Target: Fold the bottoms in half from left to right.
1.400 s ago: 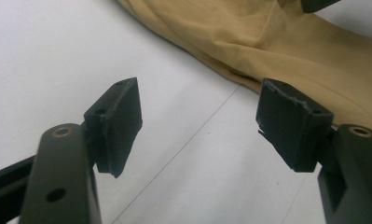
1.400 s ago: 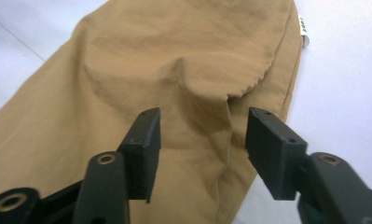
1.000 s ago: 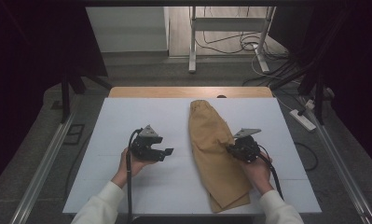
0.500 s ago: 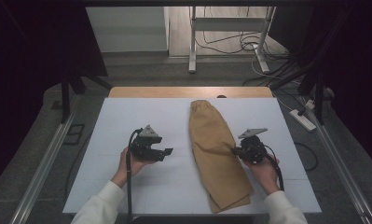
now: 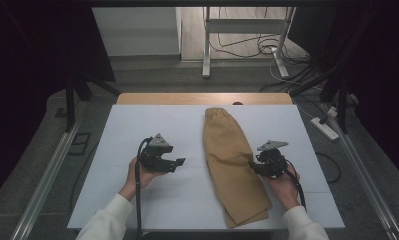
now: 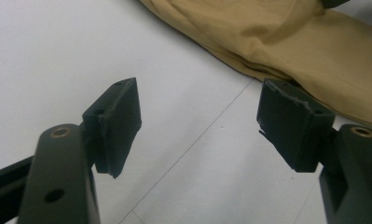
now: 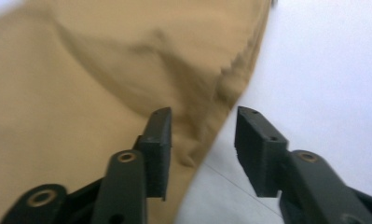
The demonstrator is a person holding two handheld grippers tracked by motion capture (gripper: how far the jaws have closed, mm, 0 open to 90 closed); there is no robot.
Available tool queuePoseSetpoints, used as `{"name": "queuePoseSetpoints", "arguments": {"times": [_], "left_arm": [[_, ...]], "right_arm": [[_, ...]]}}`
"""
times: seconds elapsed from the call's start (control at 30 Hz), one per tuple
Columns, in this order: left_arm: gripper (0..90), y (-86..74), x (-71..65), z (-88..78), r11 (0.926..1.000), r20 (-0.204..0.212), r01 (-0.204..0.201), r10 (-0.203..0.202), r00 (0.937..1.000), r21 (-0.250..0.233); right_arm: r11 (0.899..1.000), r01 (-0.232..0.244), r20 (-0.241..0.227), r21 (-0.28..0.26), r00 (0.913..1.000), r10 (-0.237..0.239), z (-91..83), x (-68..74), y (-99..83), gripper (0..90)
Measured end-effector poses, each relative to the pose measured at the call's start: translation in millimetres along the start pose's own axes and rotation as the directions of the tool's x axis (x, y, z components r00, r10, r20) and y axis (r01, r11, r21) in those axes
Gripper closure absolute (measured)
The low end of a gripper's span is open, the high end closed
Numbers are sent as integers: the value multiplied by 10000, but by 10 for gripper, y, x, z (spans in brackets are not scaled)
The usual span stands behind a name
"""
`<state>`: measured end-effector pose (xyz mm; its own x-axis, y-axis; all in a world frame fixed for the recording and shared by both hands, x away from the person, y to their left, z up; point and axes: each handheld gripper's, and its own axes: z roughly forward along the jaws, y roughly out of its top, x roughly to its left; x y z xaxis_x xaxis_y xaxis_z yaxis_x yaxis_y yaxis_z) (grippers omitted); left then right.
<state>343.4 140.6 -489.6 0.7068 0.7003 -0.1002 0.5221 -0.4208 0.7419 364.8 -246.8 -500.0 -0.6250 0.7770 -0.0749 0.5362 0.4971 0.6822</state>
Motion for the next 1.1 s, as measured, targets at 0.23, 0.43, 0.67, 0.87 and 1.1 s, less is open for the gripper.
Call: {"name": "queuePoseSetpoints", "arguments": {"times": [0.23,0.43,0.67,0.87,1.1], "left_arm": [[296,5,-1,4,10000,3,-66,66,10000,31],[292,2,-3,16,9999,80,-70,69,9999,86],[292,1,-11,19,9999,87,-102,101,9999,90],[286,2,-16,29,9998,73,-115,114,9999,136],[285,-1,-21,35,9998,64,-121,120,9999,169]], "right_arm": [[9976,299,-400,-620,9987,-324,-119,174,52,426],[9949,550,-880,-848,9942,-624,-148,305,103,388],[9948,773,-1716,-657,9813,-875,-101,468,120,370],[9944,995,-2076,-366,9726,-1049,-41,636,118,343],[9898,1413,-2595,-186,9554,-1413,17,885,134,323]]}}
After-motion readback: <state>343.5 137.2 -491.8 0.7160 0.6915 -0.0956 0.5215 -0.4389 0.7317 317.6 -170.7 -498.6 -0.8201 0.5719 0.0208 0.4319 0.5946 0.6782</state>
